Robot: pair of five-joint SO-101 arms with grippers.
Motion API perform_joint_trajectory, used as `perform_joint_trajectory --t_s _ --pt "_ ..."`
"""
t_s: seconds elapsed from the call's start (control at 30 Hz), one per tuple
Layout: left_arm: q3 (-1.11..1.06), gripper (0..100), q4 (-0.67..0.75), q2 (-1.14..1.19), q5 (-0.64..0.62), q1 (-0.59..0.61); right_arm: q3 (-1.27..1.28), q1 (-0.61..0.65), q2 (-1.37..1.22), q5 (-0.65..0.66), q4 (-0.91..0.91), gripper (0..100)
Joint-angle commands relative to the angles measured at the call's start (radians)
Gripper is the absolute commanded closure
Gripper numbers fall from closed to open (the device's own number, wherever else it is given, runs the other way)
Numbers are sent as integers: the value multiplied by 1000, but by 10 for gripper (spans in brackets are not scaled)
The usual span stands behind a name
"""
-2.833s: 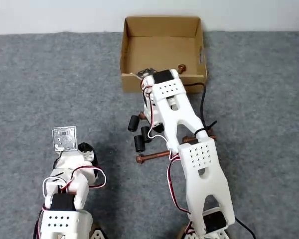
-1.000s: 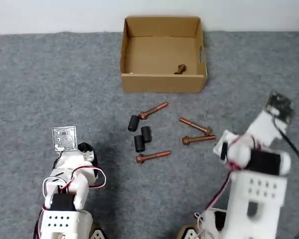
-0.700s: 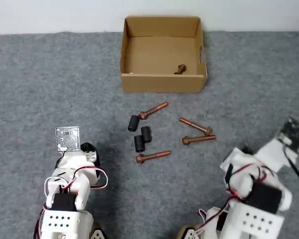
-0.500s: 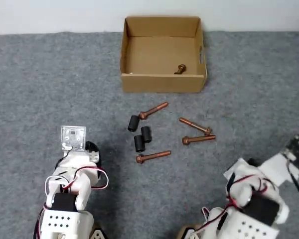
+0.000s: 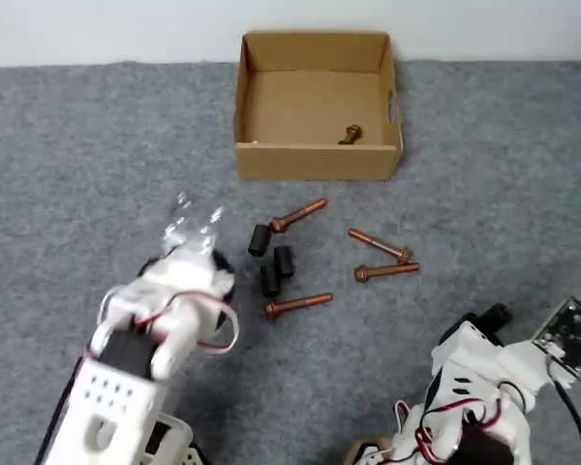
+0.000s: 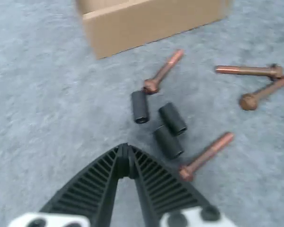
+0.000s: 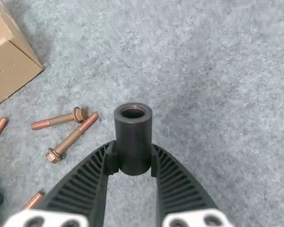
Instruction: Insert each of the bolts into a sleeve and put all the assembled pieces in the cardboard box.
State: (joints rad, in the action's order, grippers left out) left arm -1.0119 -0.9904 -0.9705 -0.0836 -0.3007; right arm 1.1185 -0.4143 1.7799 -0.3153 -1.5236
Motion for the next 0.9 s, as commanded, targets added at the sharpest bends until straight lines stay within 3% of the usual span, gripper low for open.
perform_joint_trajectory --t_s 0.0,0.3,0.7,0.87 --pt "232 992 -8 252 106 -72 -6 -10 4 11 22 991" --pt "601 992 -11 769 285 -143 0 -10 12 9 22 991" --pt "967 990 -3 1105 506 -270 2 -8 12 9 22 991" --pt "1138 881 -8 1284 508 -285 3 -8 12 9 22 991"
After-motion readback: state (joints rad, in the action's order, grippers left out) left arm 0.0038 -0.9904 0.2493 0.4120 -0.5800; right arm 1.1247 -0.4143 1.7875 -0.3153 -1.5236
